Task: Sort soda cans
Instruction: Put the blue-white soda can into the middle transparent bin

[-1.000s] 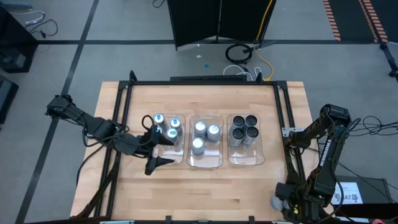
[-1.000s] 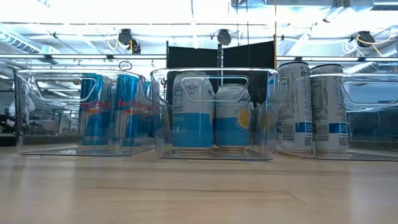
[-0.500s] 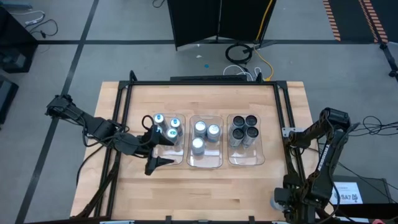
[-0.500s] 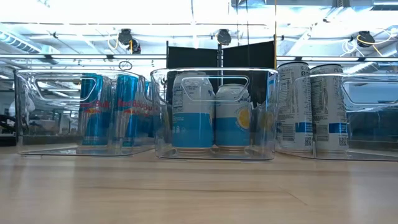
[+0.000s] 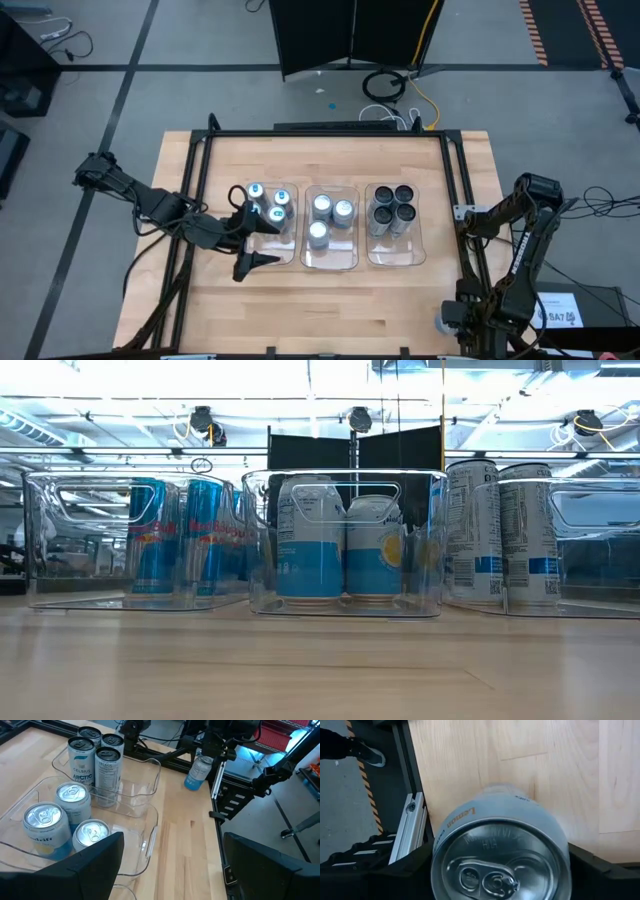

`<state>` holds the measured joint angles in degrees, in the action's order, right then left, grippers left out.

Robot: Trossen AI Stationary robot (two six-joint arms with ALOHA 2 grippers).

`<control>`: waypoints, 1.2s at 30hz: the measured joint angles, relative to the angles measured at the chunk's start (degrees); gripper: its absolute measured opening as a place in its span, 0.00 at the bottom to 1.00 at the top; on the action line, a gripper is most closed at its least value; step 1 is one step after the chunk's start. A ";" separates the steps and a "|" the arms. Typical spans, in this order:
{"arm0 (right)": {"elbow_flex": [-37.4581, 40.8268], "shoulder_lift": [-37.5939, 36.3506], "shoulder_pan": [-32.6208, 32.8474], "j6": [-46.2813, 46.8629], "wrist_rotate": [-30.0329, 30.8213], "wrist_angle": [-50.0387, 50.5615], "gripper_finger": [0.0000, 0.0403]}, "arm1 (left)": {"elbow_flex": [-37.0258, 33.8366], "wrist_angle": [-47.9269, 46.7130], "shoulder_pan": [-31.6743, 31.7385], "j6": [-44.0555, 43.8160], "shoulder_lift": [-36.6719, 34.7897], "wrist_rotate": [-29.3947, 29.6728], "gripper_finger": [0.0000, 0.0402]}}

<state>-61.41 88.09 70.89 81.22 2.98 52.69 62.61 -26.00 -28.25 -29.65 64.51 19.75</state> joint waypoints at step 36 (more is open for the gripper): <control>-45.06 6.80 -40.93 -55.11 23.52 9.66 0.70 | 0.00 -0.19 0.00 3.45 0.00 0.07 0.87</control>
<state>-106.46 94.89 29.96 26.11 26.51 62.35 62.61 -26.19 -28.25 -26.20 64.51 19.81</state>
